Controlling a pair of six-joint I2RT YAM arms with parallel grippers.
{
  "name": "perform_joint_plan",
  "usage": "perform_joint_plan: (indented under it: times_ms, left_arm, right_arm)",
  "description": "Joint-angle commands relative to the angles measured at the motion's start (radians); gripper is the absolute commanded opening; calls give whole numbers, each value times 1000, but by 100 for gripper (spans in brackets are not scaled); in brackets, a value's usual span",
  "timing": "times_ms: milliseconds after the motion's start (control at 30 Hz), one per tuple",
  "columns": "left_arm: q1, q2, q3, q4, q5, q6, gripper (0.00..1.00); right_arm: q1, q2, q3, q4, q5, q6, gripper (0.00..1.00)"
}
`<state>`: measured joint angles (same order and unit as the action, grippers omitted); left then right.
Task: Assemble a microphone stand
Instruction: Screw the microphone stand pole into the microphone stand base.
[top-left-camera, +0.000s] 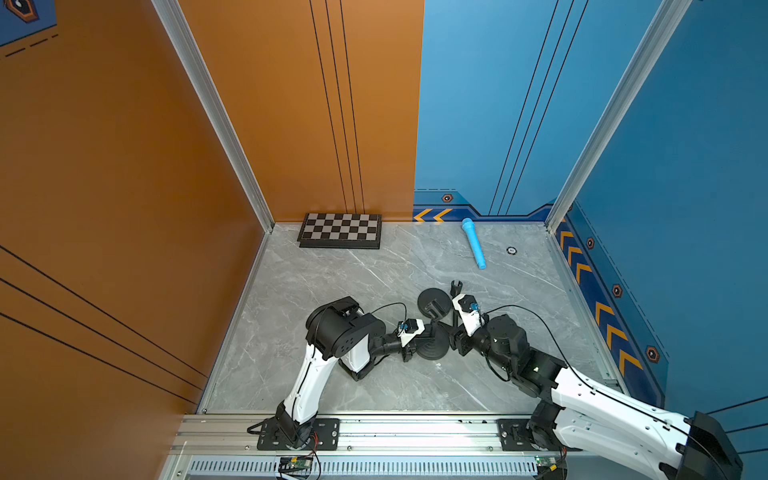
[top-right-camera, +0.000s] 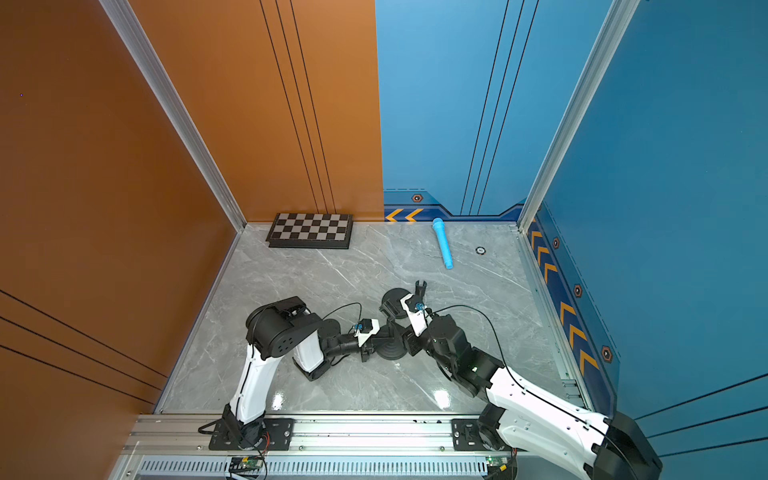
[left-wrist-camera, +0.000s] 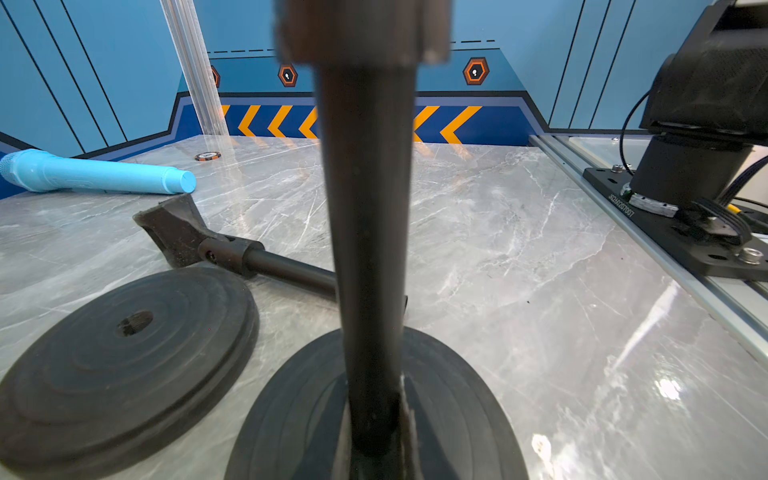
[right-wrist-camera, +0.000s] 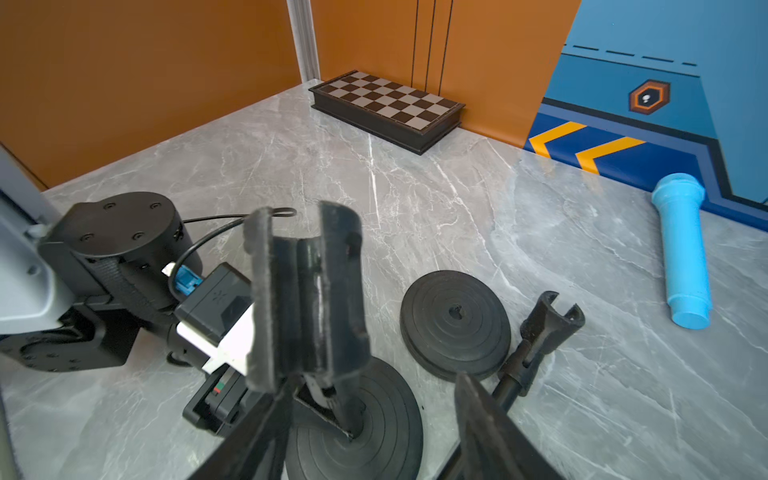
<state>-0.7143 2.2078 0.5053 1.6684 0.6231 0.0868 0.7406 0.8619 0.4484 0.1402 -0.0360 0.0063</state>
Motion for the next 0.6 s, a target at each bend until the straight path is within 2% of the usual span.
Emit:
perform_joint_plan:
  times_ms: [0, 67, 233, 500, 567]
  left_arm:
    - [7, 79, -28, -257, -48, 13, 11]
    - [8, 79, -28, -257, -46, 15, 11]
    - [10, 82, -28, -257, -44, 14, 11]
    - [14, 82, -31, -257, -41, 14, 11]
    - [13, 82, -32, -256, -43, 13, 11]
  right_arm:
    - [-114, 15, 24, -99, -386, -183, 67]
    - [-159, 65, 50, -105, -498, -228, 68]
    - [-179, 203, 133, -116, -633, -335, 66]
    - [-198, 299, 200, -73, -638, -388, 61]
    - [-201, 319, 211, -66, -643, -391, 48]
